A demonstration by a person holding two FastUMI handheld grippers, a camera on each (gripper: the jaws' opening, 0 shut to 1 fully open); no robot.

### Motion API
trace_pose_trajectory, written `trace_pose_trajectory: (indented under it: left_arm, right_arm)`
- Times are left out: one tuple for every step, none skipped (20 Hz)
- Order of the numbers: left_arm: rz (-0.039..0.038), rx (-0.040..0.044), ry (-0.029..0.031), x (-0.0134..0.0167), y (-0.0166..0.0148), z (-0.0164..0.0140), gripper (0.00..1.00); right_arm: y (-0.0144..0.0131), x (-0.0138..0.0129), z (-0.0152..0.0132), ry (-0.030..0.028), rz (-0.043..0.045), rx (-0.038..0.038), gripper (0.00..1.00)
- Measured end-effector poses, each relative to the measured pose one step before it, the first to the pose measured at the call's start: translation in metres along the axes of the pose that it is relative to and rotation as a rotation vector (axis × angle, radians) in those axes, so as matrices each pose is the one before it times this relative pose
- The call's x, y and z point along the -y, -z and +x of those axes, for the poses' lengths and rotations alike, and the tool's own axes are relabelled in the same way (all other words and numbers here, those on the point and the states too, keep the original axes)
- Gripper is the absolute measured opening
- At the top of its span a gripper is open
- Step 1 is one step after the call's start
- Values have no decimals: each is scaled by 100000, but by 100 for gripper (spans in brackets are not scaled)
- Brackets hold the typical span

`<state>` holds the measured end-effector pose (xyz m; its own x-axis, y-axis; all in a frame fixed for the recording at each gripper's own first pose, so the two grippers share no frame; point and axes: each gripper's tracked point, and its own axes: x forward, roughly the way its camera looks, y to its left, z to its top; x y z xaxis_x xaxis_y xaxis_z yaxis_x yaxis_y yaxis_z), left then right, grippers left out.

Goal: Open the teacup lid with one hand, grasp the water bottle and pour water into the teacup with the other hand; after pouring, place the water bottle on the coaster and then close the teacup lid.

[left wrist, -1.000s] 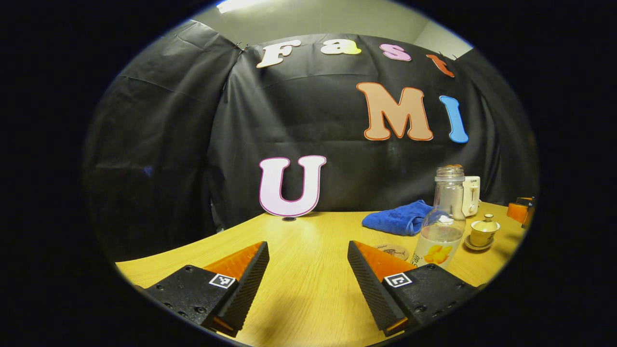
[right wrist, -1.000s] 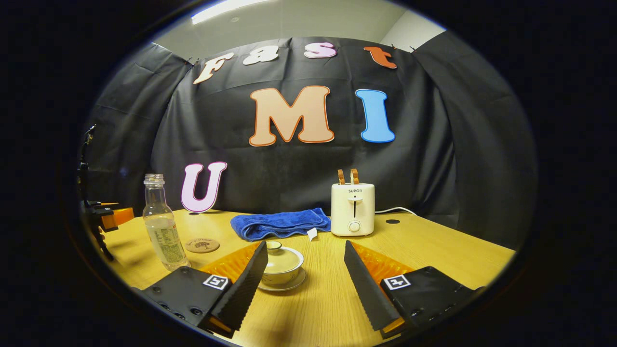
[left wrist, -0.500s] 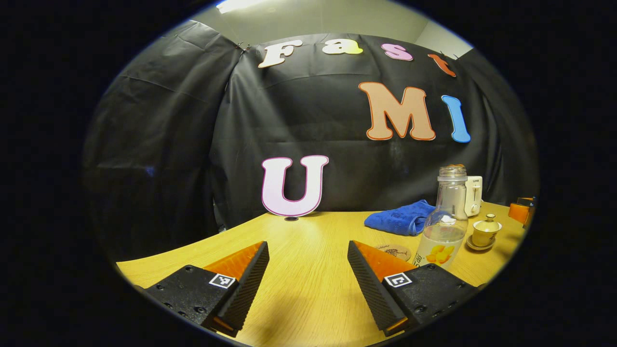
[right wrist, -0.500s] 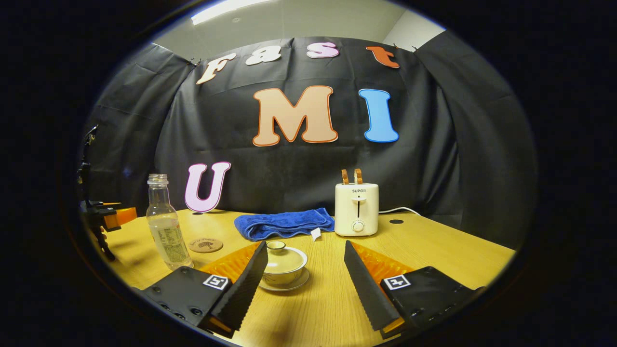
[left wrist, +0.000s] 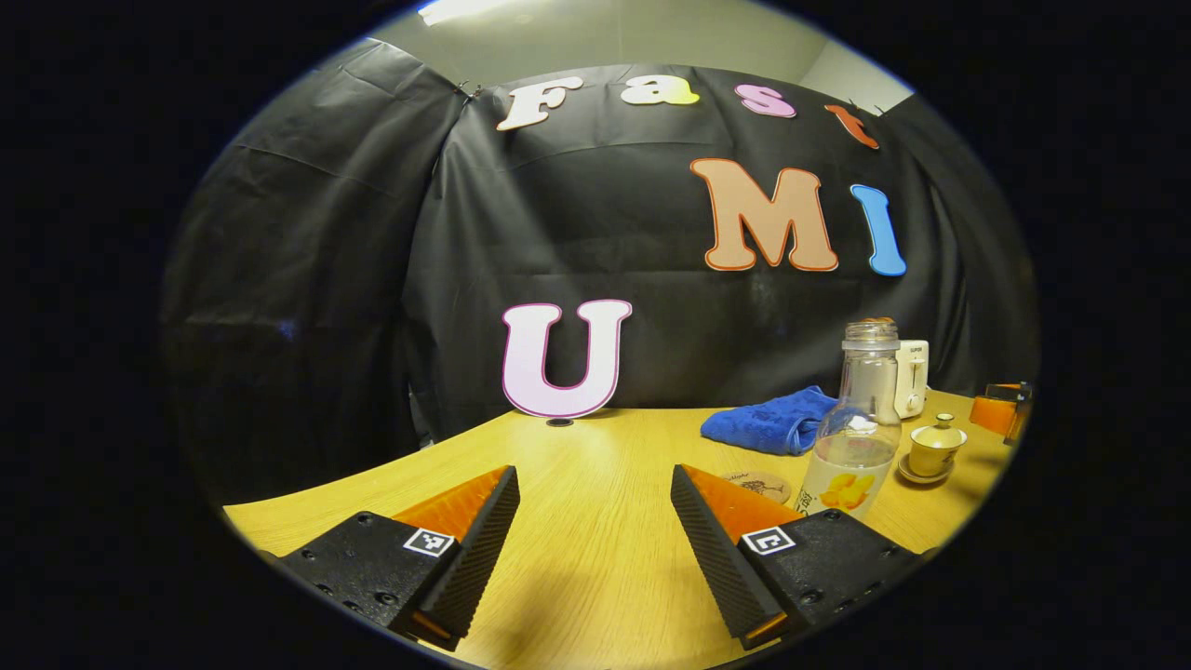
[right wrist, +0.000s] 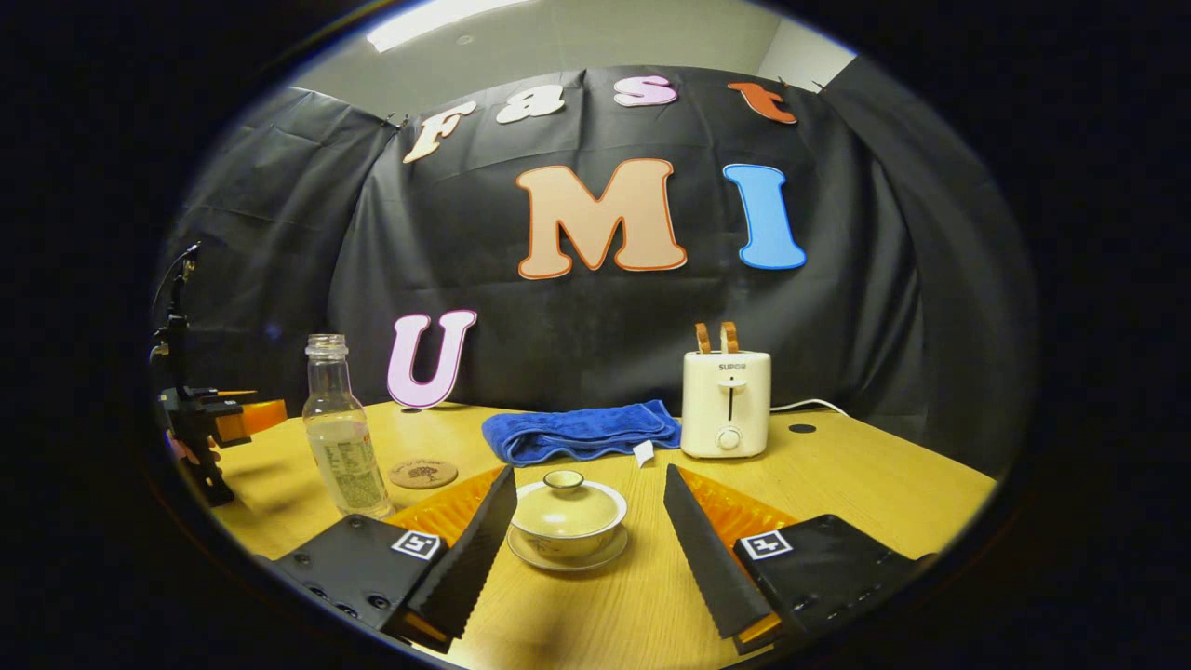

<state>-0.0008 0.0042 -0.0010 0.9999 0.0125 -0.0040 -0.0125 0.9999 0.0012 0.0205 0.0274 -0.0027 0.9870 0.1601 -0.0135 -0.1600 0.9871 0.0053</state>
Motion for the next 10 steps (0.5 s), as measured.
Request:
trace_pose_trajectory:
  left_arm:
    - [-22, -12, 40, -17, 58, 19, 96]
    - [-11, -20, 15, -1, -25, -17, 96]
    - [11, -14, 6, -5, 30, 2, 96]
    - [21, 14, 4, 0, -16, -14, 96]
    - [30, 26, 32, 5, 27, 12, 96]
    - [25, 18, 81, -14, -56, -32, 96]
    - [6, 11, 64, 15, 41, 64, 96]
    - [-6, -4, 82, 83, -46, -19, 96]
    - [-25, -14, 101, -30, 55, 24, 98]
    - [-20, 7, 120, 58, -16, -14, 98]
  right_arm:
    - [-1, -270, 615, -1289, 155, -479, 96]
    - [270, -69, 365, -1164, 161, -714, 96]
    - [100, -173, 507, -1187, -9, -514, 96]
    - [24, -270, 372, -1072, 88, -447, 96]
    - [102, -193, 338, -757, 88, -702, 96]
    - [116, -115, 563, -501, -48, -958, 96]
    - [338, -144, 585, -696, -85, -1209, 96]
    - [164, -237, 587, -990, 79, -1304, 96]
    - [251, -154, 423, -409, 7, -1360, 96]
    - [193, -240, 501, -1016, 64, -1543, 96]
